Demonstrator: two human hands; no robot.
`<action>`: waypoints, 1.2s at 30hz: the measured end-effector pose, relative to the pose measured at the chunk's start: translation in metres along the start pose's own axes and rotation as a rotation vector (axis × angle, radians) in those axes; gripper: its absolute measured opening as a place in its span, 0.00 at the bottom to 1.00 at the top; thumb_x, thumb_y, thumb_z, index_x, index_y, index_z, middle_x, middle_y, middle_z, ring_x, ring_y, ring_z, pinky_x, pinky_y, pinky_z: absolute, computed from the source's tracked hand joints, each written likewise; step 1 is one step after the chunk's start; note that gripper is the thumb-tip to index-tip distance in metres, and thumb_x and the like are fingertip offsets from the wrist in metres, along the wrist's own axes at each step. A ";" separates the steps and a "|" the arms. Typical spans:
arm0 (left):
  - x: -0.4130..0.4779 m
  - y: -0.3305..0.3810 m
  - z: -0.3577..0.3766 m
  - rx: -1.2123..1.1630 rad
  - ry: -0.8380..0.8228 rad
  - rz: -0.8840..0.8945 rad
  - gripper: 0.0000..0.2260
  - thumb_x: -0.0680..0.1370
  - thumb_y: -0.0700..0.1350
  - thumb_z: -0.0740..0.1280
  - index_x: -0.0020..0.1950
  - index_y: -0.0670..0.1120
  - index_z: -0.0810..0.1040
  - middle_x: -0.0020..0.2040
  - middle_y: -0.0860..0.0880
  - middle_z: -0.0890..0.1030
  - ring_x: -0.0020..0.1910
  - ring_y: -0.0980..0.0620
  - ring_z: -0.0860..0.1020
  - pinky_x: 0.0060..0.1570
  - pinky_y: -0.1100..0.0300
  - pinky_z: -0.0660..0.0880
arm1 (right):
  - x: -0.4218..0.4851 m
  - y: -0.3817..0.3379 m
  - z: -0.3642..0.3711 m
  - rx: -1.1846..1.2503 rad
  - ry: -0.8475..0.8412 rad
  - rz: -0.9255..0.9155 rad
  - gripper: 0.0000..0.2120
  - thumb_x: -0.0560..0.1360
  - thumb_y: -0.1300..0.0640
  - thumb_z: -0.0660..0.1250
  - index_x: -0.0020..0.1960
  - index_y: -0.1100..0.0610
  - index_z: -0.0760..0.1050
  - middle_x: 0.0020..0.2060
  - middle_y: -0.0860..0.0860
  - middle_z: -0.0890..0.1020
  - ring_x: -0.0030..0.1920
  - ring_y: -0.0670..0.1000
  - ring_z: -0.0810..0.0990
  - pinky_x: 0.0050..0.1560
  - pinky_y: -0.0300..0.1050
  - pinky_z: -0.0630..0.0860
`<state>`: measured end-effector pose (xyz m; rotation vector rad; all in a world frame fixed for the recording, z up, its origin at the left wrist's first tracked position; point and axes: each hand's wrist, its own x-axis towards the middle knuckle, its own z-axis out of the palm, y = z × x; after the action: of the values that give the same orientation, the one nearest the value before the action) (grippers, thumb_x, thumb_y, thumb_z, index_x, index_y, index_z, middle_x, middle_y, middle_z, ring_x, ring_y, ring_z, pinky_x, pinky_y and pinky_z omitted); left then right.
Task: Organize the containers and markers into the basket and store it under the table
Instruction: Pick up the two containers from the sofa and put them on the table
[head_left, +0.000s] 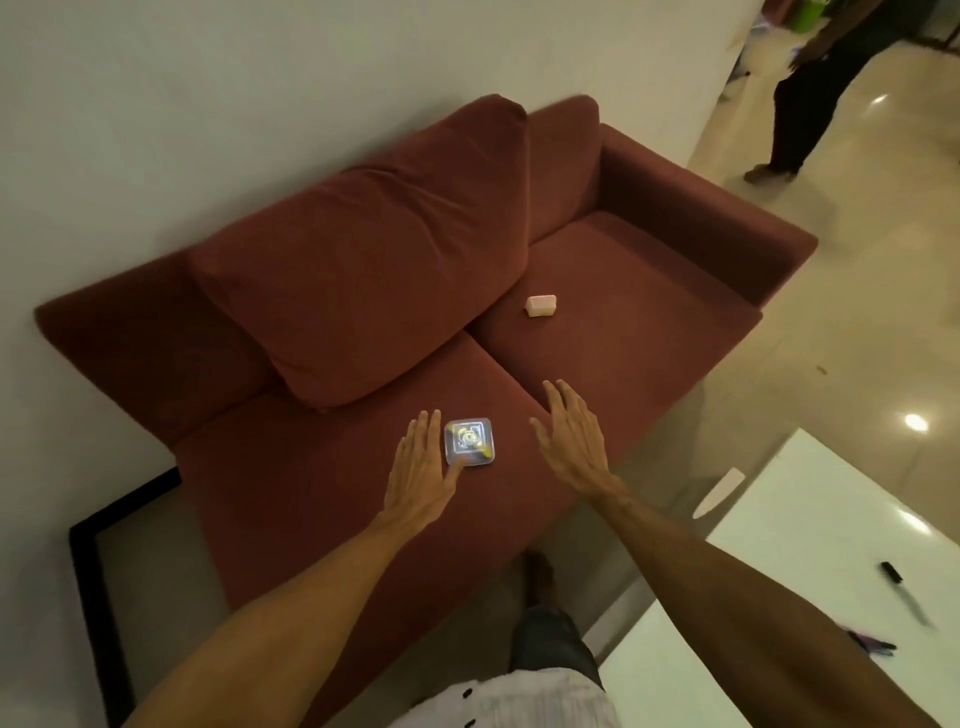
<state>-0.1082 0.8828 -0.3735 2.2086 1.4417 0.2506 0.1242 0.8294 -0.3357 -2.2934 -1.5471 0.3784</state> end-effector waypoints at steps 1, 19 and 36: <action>0.015 0.001 0.009 -0.006 -0.008 -0.027 0.35 0.82 0.58 0.58 0.82 0.46 0.44 0.82 0.44 0.48 0.82 0.46 0.47 0.80 0.51 0.48 | 0.018 0.008 0.003 0.003 -0.019 -0.011 0.29 0.82 0.47 0.59 0.80 0.55 0.57 0.79 0.56 0.60 0.78 0.55 0.61 0.74 0.55 0.64; 0.171 -0.003 0.172 -0.119 -0.188 -0.617 0.45 0.74 0.64 0.68 0.81 0.54 0.44 0.82 0.44 0.47 0.81 0.39 0.48 0.73 0.32 0.58 | 0.219 0.104 0.121 -0.029 -0.372 -0.163 0.28 0.82 0.50 0.61 0.79 0.56 0.58 0.78 0.57 0.61 0.77 0.56 0.62 0.74 0.57 0.65; 0.312 0.009 0.236 0.004 -0.016 -0.694 0.45 0.63 0.57 0.79 0.75 0.55 0.63 0.74 0.50 0.58 0.68 0.42 0.68 0.60 0.39 0.75 | 0.397 0.211 0.178 0.036 -0.390 -0.116 0.28 0.80 0.51 0.63 0.78 0.53 0.60 0.78 0.53 0.62 0.76 0.55 0.63 0.71 0.59 0.69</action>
<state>0.1277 1.0905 -0.6069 1.5742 2.0812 -0.0102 0.3751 1.1502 -0.5968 -2.1801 -1.8241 0.8549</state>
